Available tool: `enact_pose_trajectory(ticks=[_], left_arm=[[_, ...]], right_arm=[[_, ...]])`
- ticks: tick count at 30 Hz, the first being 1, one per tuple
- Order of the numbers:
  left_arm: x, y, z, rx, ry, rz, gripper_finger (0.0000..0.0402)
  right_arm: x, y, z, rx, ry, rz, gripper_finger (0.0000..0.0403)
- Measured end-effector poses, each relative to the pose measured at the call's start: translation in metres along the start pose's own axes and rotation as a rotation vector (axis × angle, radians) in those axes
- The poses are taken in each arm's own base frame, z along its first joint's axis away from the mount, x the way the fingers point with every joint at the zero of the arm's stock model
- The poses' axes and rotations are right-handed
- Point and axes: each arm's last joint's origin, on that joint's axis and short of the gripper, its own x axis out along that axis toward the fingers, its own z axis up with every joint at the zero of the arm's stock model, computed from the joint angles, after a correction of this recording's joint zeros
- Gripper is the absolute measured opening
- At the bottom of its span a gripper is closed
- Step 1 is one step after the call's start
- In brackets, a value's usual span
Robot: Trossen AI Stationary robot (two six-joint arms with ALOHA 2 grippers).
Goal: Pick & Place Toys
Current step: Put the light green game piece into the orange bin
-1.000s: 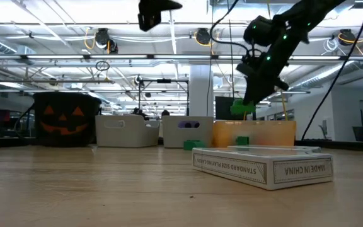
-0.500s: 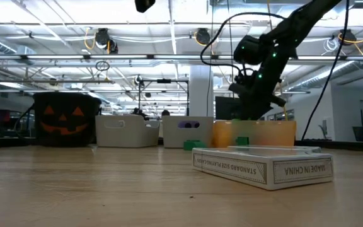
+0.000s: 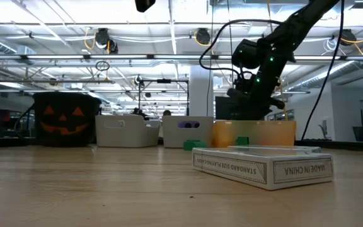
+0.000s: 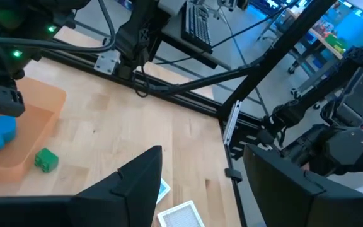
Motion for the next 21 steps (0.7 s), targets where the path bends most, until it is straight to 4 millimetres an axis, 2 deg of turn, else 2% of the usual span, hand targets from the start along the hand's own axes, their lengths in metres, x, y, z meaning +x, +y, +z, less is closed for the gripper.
enact_pose_trajectory(ticks=[7, 21], left_arm=[[0.0, 0.0, 0.0, -0.003, 0.0, 0.0, 0.0232], [0.0002, -0.0006, -0.0003, -0.026, 0.004, -0.01, 0.0232]], right_arm=[[-0.0004, 0.0016, -0.0012, -0.009, 0.004, 0.001, 0.0104], [-0.0003, 0.0037, 0.0014, -0.024, -0.013, 0.042, 0.019]])
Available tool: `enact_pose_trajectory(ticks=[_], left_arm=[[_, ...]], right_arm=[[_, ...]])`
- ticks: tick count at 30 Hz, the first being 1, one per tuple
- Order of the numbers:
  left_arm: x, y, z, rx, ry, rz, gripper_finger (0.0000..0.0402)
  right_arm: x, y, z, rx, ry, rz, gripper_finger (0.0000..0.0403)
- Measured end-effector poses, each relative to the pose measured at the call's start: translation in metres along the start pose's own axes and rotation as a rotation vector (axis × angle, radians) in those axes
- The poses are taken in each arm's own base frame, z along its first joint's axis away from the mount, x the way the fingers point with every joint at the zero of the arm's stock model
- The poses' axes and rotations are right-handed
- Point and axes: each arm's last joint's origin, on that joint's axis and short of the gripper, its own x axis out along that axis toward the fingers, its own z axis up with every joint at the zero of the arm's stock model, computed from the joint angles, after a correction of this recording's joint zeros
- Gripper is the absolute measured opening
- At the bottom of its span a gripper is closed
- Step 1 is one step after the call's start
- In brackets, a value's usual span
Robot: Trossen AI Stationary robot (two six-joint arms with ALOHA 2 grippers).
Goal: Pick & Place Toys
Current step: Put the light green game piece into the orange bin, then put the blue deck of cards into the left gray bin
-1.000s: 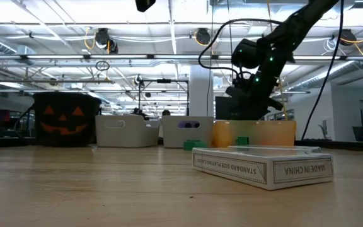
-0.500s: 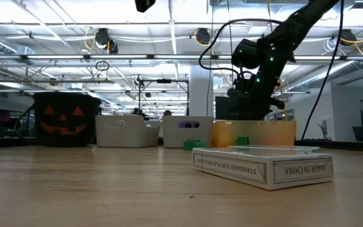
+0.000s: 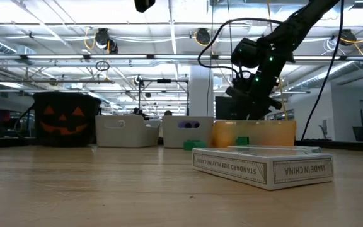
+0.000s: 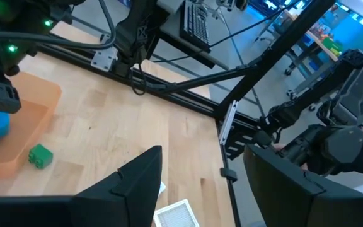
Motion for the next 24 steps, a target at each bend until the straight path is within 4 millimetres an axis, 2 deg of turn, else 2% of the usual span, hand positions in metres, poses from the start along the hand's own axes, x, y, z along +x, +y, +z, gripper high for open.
enact_pose_trajectory(ticks=[6, 12, 14, 19, 24], left_arm=[[0.001, -0.001, -0.001, -0.001, 0.006, -0.006, 0.0232], [-0.006, -0.002, -0.005, -0.031, 0.074, -0.052, 0.0232], [-0.014, -0.004, -0.01, -0.05, 0.119, -0.032, 0.0232], [-0.03, -0.012, -0.02, -0.041, 0.187, 0.04, 0.0232], [-0.039, -0.024, -0.026, 0.01, 0.186, 0.072, 0.0232]], right_arm=[[-0.019, 0.002, 0.01, 0.011, -0.109, 0.049, 0.0215], [-0.06, 0.004, 0.022, 0.041, -0.236, 0.239, 0.0217], [-0.074, 0.008, 0.021, 0.073, -0.252, 0.309, 0.0214], [-0.105, 0.034, 0.008, 0.029, -0.277, 0.456, 0.0211], [-0.128, 0.069, -0.016, -0.07, -0.283, 0.568, 0.0211]])
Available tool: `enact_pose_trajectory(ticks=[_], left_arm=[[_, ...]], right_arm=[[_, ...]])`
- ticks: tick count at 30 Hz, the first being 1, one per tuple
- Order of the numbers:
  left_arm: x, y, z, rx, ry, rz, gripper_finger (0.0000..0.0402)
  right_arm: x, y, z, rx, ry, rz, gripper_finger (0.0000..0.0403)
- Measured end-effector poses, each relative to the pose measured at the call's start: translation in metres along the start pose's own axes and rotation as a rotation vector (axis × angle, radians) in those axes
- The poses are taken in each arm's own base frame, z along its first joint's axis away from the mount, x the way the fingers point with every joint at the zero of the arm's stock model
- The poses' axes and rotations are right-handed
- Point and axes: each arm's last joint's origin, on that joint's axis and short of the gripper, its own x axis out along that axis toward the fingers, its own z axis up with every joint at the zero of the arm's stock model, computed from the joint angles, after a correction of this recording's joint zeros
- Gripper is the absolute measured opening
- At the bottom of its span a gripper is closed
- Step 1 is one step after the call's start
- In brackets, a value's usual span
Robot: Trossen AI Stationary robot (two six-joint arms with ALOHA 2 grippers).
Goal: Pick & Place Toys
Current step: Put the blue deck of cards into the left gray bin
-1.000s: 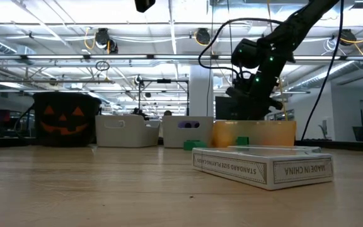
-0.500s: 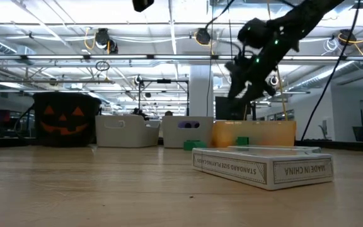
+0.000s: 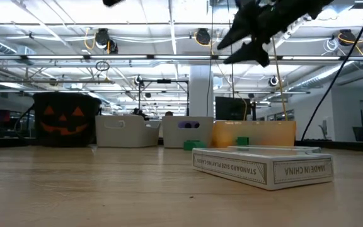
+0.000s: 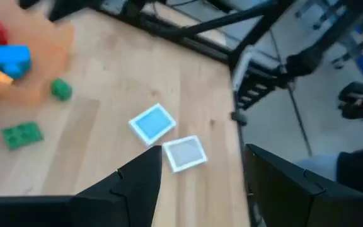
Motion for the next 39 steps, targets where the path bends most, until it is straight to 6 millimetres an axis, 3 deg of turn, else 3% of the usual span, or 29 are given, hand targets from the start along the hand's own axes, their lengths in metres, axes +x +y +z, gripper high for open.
enact_pose_trajectory(ticks=[7, 13, 21, 27, 33, 39], left_arm=[[-0.004, -0.011, -0.003, 0.082, -0.002, -0.032, 0.0232], [-0.005, -0.011, -0.005, 0.173, 0.016, -0.03, 0.0232], [-0.006, -0.008, -0.011, 0.187, 0.077, -0.01, 0.0232], [-0.006, -0.009, -0.015, 0.182, 0.11, -0.009, 0.0232], [-0.002, -0.012, -0.016, 0.152, 0.121, -0.013, 0.0232], [0.0, -0.016, -0.018, 0.088, 0.093, 0.065, 0.0232]], right_arm=[[-0.005, 0.061, -0.042, -0.059, 0.073, 0.142, 0.0208], [-0.004, 0.108, -0.1, -0.063, 0.184, 0.183, 0.0208], [0.011, 0.152, -0.166, 0.119, 0.272, 0.294, 0.0208], [0.021, 0.154, -0.187, 0.142, 0.318, 0.268, 0.0208], [0.021, 0.144, -0.177, 0.032, 0.312, 0.224, 0.0208], [0.014, 0.109, -0.158, -0.114, 0.398, 0.011, 0.0208]])
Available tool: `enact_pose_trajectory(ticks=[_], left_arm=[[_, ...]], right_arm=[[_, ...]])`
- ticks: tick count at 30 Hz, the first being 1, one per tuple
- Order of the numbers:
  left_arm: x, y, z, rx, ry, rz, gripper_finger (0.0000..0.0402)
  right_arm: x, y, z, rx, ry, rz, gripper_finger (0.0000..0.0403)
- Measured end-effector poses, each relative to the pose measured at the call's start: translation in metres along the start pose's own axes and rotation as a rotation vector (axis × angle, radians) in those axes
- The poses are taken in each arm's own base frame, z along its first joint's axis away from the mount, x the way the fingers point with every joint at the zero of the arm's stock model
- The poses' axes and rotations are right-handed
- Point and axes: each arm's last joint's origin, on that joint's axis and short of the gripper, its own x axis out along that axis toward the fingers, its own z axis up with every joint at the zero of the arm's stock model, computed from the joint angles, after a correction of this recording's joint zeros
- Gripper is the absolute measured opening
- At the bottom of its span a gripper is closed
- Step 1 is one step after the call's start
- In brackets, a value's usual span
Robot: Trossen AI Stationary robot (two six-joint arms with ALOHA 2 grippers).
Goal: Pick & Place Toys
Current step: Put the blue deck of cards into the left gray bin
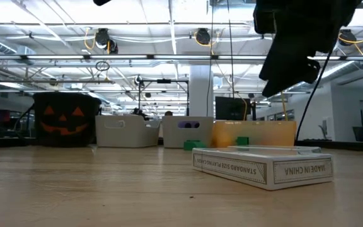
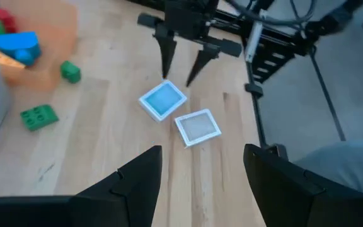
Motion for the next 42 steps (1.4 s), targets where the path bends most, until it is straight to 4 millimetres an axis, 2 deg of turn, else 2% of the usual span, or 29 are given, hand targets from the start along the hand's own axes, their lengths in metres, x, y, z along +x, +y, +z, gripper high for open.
enact_pose_trajectory(ticks=[3, 7, 15, 20, 30, 42], left_arm=[[0.001, -0.003, -0.001, -0.036, -0.01, 0.029, 0.0232], [0.004, -0.008, -0.001, -0.129, -0.048, 0.093, 0.0232], [0.014, -0.021, 0.001, -0.251, -0.111, 0.093, 0.0232], [0.025, -0.028, 0.005, -0.26, -0.154, 0.075, 0.0232], [0.043, -0.029, 0.009, -0.285, -0.162, 0.058, 0.0232], [0.044, -0.031, 0.008, -0.28, -0.154, 0.054, 0.0232]], right_arm=[[-0.007, -0.011, 0.008, -0.014, 0.01, -0.037, 0.0208], [-0.012, -0.014, 0.019, -0.033, 0.024, 0.037, 0.0221], [-0.011, -0.012, 0.025, -0.063, 0.018, 0.121, 0.0295], [-0.012, -0.009, 0.027, 0.052, 0.001, 0.144, 0.0325], [-0.014, 0.001, 0.037, 0.107, -0.094, 0.252, 0.0326], [-0.013, -0.003, 0.036, 0.054, -0.082, 0.22, 0.0327]])
